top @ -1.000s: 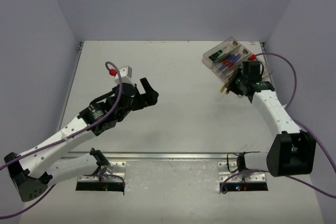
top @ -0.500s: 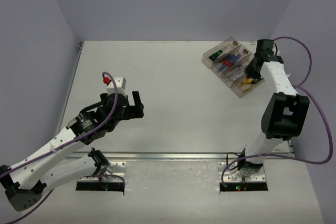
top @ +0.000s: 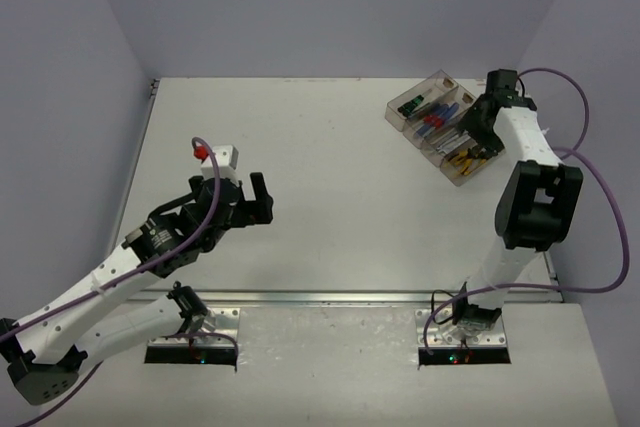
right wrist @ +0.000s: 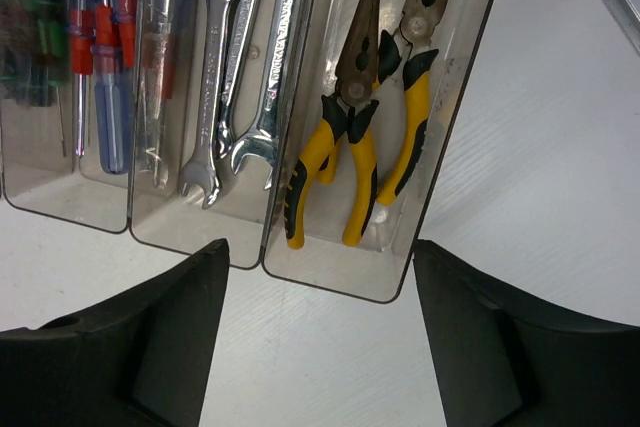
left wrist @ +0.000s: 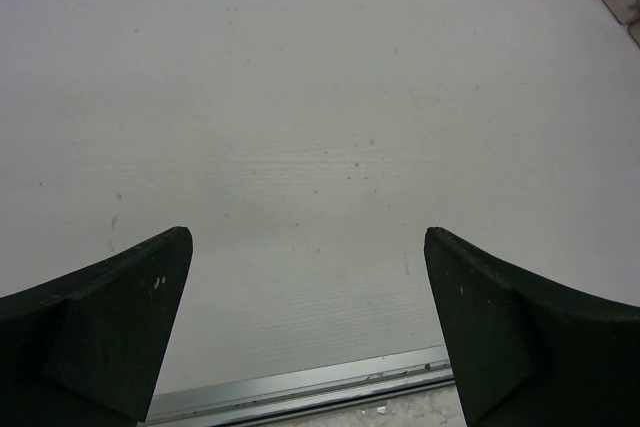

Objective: Sort the tools into containers

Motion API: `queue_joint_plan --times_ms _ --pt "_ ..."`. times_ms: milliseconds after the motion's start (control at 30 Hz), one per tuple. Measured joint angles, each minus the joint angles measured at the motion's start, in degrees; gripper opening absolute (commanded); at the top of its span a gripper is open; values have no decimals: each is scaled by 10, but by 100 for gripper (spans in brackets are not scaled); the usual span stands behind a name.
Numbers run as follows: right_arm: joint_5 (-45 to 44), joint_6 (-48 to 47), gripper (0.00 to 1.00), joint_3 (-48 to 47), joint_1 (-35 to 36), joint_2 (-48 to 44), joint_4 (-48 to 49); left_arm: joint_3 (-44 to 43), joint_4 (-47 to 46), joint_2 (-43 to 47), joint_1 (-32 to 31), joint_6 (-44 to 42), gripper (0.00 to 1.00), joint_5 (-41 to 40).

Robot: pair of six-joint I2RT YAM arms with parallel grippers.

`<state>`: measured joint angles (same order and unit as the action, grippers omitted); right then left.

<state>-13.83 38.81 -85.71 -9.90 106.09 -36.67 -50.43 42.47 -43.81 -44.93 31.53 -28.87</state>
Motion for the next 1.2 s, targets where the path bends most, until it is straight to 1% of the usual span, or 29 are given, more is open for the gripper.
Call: queue_joint_plan --times_ms 33,67,100,167,200,267,367,433,467,533,600,733,833,933,1033,1200 --pt "-1 0 79 0 0 -1 -1 0 0 -1 0 0 100 -1" --pt "-1 -1 84 0 -1 -3 -2 0 0 -3 0 0 100 -2" --pt "-1 -1 85 0 -1 -6 -5 0 0 -4 0 0 100 -3" --pt "13 -9 96 0 -1 -19 -13 0 3 -9 0 3 100 -14" --pt "21 -16 99 1 0 -29 -17 0 4 -12 0 5 100 -22" --pt "44 -45 99 13 5 -63 -15 -1 12 -19 0 13 100 -46" --pt "60 -84 99 45 31 -145 -14 -5 32 -27 0 31 100 -94" --pt "51 -126 99 88 83 -224 -4 -6 43 -26 0 35 100 -127" --pt "47 -142 99 113 120 -265 2 -6 44 -24 0 34 100 -137" --pt "52 -167 99 143 186 -335 -5 -6 45 -17 0 31 100 -154" --pt "70 -185 99 188 229 -417 18 -6 46 -6 0 26 100 -171" --pt "67 -193 99 289 224 -578 13 -3 10 28 0 -18 100 -202" --pt "63 -194 99 337 221 -649 0 15 -33 53 0 -43 100 -219" --pt "49 -201 99 384 222 -694 9 43 -75 86 20 -69 100 -202" --pt "36 -208 99 429 221 -732 6 76 -119 122 72 -101 100 -153" --pt "31 -213 99 444 222 -752 7 106 -163 154 151 -137 100 -75"
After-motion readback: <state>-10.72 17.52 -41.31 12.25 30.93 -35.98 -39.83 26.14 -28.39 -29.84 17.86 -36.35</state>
